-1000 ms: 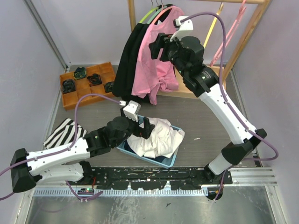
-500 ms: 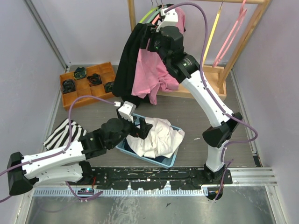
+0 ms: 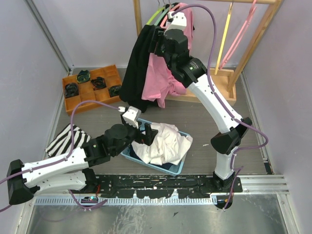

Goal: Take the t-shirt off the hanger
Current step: Pick up the hanger from the clothesline.

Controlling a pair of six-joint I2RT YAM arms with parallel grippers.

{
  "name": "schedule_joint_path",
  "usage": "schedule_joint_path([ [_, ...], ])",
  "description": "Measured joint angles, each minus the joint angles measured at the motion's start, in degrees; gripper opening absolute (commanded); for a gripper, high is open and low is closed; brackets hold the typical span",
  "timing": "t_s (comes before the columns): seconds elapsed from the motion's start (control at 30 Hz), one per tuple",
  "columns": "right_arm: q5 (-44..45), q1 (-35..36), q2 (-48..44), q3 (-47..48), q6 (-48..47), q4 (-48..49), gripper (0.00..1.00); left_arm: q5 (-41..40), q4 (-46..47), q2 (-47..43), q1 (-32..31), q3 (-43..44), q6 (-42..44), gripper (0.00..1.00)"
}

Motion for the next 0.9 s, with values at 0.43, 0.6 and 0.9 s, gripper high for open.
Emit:
schedule_joint_path([
  [0.43, 6.0, 0.1, 0.0, 0.6, -2.1, -3.3, 0.59, 0.0, 0.7, 0.9, 0.0, 0.0, 0.8, 0.98],
  [0.6, 7.1, -0.1, 0.0, 3.5, -4.0, -3.7, 0.53, 0.0, 0.8, 1.1, 0.0, 0.0, 1.3, 0.98],
  [0.9, 7.5, -1.7, 0.0, 6.7, -5.6, -3.3, 0.51, 0.0, 0.8, 1.1, 0.0, 0.0, 1.8, 0.98],
])
